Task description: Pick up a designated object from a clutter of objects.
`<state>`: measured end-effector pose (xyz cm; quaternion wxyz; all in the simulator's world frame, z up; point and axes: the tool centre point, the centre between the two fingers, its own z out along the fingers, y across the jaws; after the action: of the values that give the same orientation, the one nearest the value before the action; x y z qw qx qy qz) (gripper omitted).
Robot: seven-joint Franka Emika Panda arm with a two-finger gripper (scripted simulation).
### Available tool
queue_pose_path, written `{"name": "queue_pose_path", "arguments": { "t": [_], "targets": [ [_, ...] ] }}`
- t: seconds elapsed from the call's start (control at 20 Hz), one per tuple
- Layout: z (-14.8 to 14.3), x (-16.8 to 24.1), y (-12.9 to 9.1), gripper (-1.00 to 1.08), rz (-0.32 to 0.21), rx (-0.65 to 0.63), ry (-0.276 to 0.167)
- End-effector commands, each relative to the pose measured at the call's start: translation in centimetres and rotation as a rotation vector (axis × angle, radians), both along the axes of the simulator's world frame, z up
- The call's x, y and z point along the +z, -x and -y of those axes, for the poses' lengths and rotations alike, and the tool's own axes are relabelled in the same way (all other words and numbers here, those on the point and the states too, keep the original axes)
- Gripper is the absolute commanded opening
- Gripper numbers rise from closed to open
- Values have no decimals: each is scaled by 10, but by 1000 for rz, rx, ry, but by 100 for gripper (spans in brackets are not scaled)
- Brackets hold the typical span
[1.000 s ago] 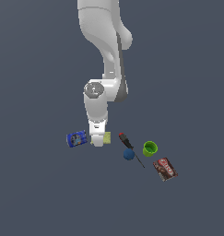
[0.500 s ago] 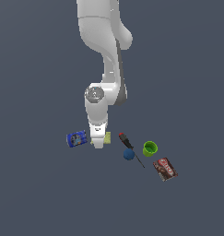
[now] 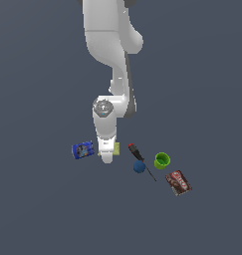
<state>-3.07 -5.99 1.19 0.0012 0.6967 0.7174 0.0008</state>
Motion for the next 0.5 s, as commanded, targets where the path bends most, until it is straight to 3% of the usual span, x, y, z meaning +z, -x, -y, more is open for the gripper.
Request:
{"name": "queue_pose_path", "arguments": {
  "t": [0.0,0.45],
  "targets": [
    [0,-2,1,-100,-3,-1,0],
    [0,0,-1,-100,2,-1,1]
  ]
}}
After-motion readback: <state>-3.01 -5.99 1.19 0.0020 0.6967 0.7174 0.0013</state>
